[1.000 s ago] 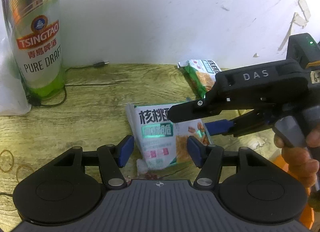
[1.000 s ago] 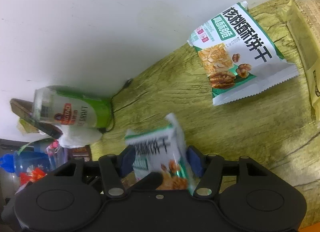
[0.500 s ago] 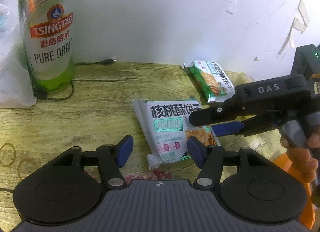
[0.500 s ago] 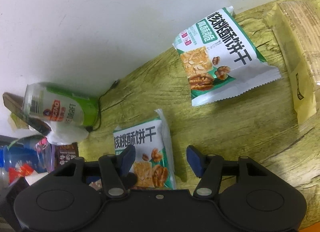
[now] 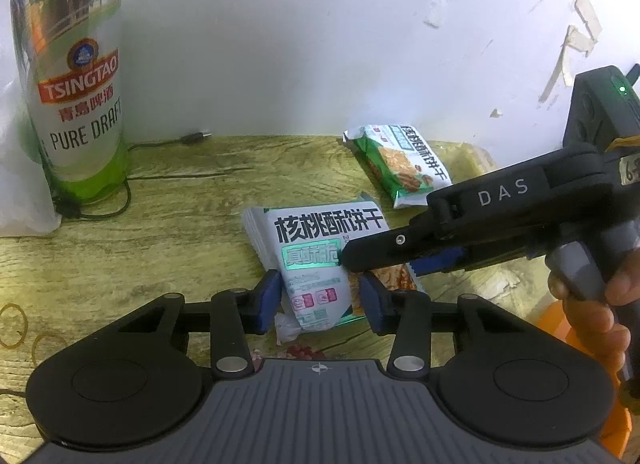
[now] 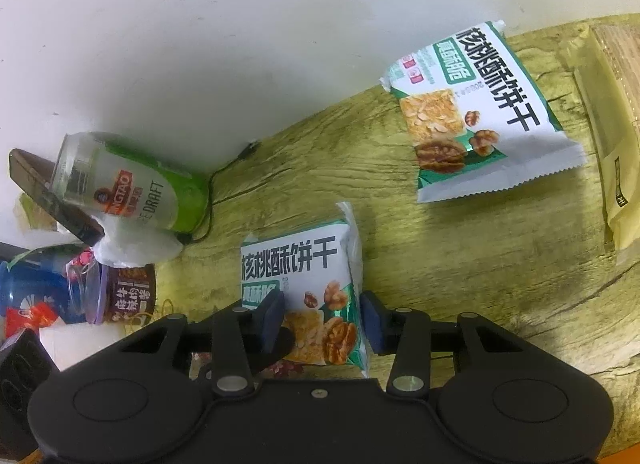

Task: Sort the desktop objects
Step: 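Carry the walnut pack with both tools toward the orange tray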

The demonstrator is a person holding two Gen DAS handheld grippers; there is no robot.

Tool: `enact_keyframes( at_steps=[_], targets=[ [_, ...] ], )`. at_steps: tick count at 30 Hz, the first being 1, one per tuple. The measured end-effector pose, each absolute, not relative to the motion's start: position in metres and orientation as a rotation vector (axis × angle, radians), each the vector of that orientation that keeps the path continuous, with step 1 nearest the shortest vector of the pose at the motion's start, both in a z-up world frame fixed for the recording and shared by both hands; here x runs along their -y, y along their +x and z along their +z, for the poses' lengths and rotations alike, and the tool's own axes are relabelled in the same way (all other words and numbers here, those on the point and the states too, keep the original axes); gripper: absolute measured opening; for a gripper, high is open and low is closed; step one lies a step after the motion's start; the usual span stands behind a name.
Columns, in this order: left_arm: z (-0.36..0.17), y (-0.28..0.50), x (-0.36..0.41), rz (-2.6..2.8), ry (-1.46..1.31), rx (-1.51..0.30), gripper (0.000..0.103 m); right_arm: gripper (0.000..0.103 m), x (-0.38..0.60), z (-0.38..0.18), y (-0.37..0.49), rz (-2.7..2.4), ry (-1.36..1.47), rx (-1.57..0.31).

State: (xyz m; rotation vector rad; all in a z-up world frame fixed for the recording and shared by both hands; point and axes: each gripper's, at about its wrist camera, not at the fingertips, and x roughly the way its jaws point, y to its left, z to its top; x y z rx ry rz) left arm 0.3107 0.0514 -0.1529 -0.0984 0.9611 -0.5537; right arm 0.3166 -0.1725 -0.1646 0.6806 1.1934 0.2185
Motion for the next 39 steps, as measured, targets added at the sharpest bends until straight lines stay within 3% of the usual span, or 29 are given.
enact_keyframes(
  at_steps=[39],
  targets=[
    [-0.039,0.203,-0.002,-0.536,-0.034,-0.902,0.043,0.041,0.215,-0.063,0.223,0.344,0.707,-1.102]
  ],
)
